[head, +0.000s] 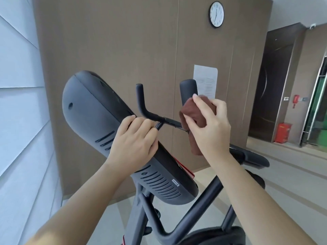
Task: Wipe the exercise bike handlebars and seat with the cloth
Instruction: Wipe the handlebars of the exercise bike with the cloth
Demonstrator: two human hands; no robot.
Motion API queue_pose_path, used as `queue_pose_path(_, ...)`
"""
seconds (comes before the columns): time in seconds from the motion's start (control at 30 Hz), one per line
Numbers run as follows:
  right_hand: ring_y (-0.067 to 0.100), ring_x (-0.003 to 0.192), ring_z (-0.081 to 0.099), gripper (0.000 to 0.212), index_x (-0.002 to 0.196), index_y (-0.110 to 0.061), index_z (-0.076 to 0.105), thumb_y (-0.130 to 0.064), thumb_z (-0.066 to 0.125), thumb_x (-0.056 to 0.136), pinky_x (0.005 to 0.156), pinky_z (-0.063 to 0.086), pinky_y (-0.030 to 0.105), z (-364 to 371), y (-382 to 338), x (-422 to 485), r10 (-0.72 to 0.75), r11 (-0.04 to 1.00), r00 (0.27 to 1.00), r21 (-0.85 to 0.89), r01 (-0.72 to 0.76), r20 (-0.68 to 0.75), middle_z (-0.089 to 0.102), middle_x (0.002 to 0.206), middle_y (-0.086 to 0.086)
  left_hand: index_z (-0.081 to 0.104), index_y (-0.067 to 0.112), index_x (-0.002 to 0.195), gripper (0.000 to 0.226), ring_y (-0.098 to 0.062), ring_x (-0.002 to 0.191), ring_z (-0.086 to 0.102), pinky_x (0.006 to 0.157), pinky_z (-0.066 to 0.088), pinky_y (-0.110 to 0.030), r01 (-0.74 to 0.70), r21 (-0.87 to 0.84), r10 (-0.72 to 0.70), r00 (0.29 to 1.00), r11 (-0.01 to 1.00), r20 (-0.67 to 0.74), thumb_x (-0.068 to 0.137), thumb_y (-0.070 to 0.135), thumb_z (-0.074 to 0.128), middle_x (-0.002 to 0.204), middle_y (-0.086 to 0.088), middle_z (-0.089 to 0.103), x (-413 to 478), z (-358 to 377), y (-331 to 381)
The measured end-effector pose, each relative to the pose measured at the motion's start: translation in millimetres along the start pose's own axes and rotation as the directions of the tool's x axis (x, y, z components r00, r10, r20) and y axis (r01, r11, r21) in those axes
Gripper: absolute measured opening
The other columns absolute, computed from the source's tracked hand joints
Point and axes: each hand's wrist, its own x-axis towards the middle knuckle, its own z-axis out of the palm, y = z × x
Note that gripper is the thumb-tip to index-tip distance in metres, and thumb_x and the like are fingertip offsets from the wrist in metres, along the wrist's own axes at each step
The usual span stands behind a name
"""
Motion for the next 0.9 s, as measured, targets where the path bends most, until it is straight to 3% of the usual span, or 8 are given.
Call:
queue_pose_path(0.1,0.024,0.105,0.054,0.048,0.127,-0.025,0.053,-0.031,0.065,0.081,0.080,0.044,0.029,4,-2,18,-0.006,1.000,1.000,0.030,0.007,-0.026,0.050,0.117,0.011,0.058,0.009,0.071,0.017,-0.026,0.075,0.058,0.085,0.035,-0.037,0.000,0.000,0.000,1.000,1.000,-0.007,0.084,0.013,0.049,0.080,-0.005,0.063,-2,3,1)
queue_pose_path(0.27,0.024,0.103,0.055,0.059,0.128,-0.031,0.050,-0.054,0.060,0.074,0.073,0.049,0.032,0,3,-37,-0.009,0.995,1.000,-0.099,0.010,0.002,0.049,0.122,0.009,0.055,0.009,0.067,0.016,-0.026,0.072,0.057,0.084,0.034,-0.037,0.019,0.026,-0.018,0.999,0.999,-0.042,0.082,0.011,0.049,0.076,-0.005,0.062,0,5,2)
queue_pose_path(0.47,0.023,0.087,0.060,0.041,0.114,-0.024,0.062,-0.042,0.067,0.077,0.068,0.043,0.024,14,-12,-4,0.101,0.991,0.979,-0.070,-0.115,-0.177,0.058,0.108,0.008,0.053,0.008,0.066,0.017,-0.027,0.072,0.056,0.080,0.034,-0.037,0.001,0.028,0.000,1.000,1.000,-0.024,0.081,0.009,0.046,0.076,-0.006,0.062,1,4,2)
queue_pose_path(0.63,0.024,0.096,0.057,0.047,0.124,-0.023,0.056,-0.033,0.068,0.079,0.074,0.049,0.035,9,-17,22,0.082,0.997,0.988,0.012,-0.081,-0.129,0.055,0.110,0.010,0.053,0.008,0.065,0.018,-0.027,0.071,0.056,0.078,0.035,-0.036,-0.018,0.038,0.019,1.000,0.999,-0.021,0.082,0.009,0.046,0.074,-0.007,0.061,1,4,2)
queue_pose_path(0.73,0.024,0.096,0.056,0.049,0.128,-0.026,0.051,-0.031,0.065,0.081,0.075,0.044,0.031,10,-16,33,0.034,0.999,0.995,-0.024,-0.036,-0.097,0.052,0.114,0.009,0.051,0.008,0.064,0.018,-0.027,0.068,0.055,0.076,0.036,-0.037,-0.026,0.036,0.028,0.999,0.999,-0.041,0.082,0.009,0.046,0.072,-0.007,0.060,-1,7,2)
queue_pose_path(0.9,0.028,0.102,0.058,0.057,0.134,-0.030,0.044,-0.028,0.065,0.081,0.075,0.050,0.036,-3,6,-15,-0.025,0.994,0.998,-0.106,0.030,0.049,0.051,0.123,0.010,0.052,0.008,0.065,0.020,-0.028,0.069,0.056,0.075,0.036,-0.037,-0.029,0.043,0.031,0.998,0.999,-0.049,0.083,0.009,0.045,0.073,-0.007,0.061,-1,8,0)
